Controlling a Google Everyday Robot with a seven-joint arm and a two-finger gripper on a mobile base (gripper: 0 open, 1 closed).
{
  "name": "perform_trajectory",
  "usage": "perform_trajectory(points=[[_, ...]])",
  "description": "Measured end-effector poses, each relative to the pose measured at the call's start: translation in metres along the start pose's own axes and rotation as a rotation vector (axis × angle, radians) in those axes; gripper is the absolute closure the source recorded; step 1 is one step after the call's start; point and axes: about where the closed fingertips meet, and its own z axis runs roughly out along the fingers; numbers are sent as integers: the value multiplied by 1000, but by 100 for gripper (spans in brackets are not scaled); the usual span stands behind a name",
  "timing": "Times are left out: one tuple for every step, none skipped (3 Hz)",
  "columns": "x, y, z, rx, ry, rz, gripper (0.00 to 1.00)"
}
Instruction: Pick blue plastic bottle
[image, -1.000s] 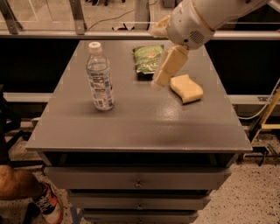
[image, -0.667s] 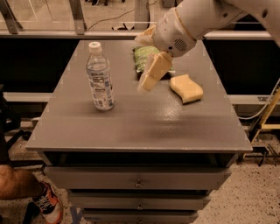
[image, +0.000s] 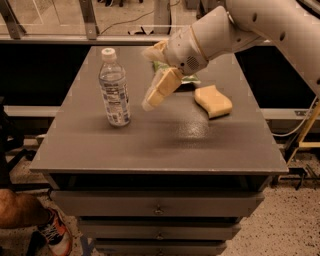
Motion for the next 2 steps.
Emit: perform_trajectory(points=[[-7,-5,14,-22,-43,-11,0],[-8,-11,27,-40,-71,-14,0]])
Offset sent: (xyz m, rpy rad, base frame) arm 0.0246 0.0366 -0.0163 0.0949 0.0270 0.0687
